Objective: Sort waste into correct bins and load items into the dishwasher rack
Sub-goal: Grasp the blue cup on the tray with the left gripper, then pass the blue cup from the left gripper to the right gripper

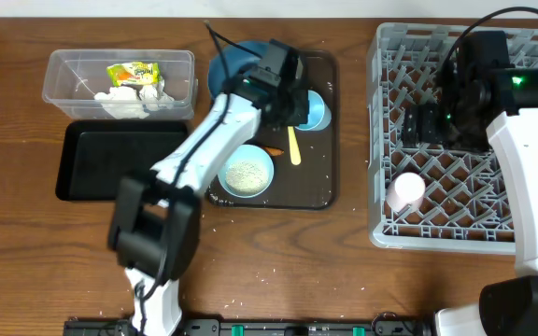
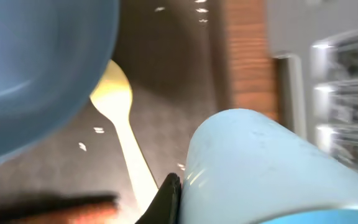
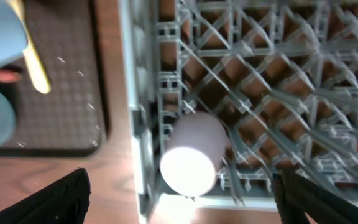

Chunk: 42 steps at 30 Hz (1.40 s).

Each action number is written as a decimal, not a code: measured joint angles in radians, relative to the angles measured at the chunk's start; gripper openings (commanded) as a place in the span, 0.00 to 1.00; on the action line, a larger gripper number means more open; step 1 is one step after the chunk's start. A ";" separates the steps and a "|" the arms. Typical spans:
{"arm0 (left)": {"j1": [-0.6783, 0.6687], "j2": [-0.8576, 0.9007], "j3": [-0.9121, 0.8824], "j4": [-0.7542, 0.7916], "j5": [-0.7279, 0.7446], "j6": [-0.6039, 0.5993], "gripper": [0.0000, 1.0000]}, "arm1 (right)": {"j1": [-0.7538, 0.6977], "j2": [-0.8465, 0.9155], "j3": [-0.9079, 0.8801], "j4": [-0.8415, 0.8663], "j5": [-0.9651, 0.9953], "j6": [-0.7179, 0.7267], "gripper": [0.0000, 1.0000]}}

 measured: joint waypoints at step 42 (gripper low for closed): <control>0.183 -0.158 0.000 -0.171 1.246 0.087 0.06 | 0.143 0.000 -0.011 0.416 -1.173 -0.600 0.80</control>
